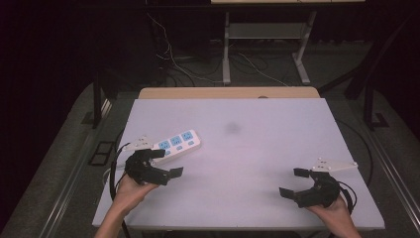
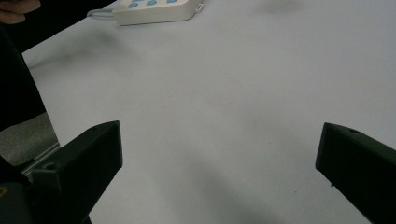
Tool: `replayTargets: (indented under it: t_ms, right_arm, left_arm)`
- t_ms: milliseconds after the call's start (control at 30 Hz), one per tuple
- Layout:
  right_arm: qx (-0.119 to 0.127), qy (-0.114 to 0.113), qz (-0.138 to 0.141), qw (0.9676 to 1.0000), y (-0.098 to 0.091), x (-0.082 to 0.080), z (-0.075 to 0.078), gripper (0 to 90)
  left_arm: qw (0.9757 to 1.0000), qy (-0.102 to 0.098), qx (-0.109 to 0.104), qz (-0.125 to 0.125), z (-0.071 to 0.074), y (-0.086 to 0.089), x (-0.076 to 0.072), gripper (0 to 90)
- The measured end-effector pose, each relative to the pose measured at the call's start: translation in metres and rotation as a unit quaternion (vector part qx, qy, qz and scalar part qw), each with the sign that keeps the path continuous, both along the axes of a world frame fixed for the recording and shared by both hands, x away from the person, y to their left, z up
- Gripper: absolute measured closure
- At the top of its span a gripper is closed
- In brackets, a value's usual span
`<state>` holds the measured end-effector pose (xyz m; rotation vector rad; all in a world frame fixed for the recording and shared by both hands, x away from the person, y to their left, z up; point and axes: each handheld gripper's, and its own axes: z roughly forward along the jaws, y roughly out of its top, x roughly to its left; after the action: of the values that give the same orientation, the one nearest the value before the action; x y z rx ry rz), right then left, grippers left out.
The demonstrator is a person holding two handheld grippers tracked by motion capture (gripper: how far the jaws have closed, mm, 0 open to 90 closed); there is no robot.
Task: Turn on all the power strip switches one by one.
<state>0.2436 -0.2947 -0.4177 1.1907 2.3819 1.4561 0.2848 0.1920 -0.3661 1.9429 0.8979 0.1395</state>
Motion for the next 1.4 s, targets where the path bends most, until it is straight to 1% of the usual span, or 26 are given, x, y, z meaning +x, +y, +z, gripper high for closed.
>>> replayTargets:
  t_ms: [100, 300, 467, 567, 633, 833, 1000, 1200, 1267, 1400]
  right_arm:
    - [0.001, 0.0, -0.001, 1.0, -0.001, 0.0, 0.0, 0.5]
    - [-0.001, 0.0, -0.002, 1.0, -0.001, 0.0, 0.0, 0.5]
    - [-0.003, 0.0, -0.005, 1.0, -0.002, 0.001, -0.001, 0.5]
    - [-0.004, 0.0, -0.006, 1.0, -0.003, 0.001, -0.001, 0.5]
    - [-0.005, 0.0, -0.007, 1.0, -0.003, 0.001, -0.001, 0.5]
    - [-0.005, -0.002, -0.011, 0.9999, -0.003, 0.001, -0.001, 0.5]
    - [-0.005, -0.001, -0.013, 0.9999, -0.004, 0.001, -0.001, 0.5]
    - [-0.007, -0.001, -0.012, 0.9999, -0.004, 0.001, -0.001, 0.5]
    - [-0.006, -0.002, -0.012, 0.9999, -0.004, 0.001, -0.002, 0.6]
    - [-0.006, -0.002, -0.013, 0.9999, -0.005, 0.001, -0.002, 0.5]
  left_arm:
    - [0.9999, -0.001, 0.012, 0.0, 0.004, 0.002, 0.005, 0.0]
    - [0.9996, 0.001, 0.027, 0.0, 0.008, 0.006, 0.014, 0.0]
    - [0.9994, 0.004, 0.035, 0.0, 0.01, 0.009, 0.022, 0.0]
    - [0.9993, 0.006, 0.037, -0.001, 0.011, 0.012, 0.026, 0.0]
    - [0.9993, 0.01, 0.035, -0.003, 0.013, 0.014, 0.029, 0.0]
    - [0.9986, 0.013, 0.052, -0.001, 0.017, 0.019, 0.037, 0.0]
    - [0.9981, 0.014, 0.059, 0.005, 0.021, 0.023, 0.044, 0.2]
    - [0.9972, 0.02, 0.071, 0.01, 0.02, 0.026, 0.054, 0.5]
    - [0.997, 0.023, 0.072, 0.013, 0.019, 0.027, 0.057, 0.7]
    - [0.9963, 0.027, 0.081, 0.012, 0.018, 0.028, 0.061, 1.5]
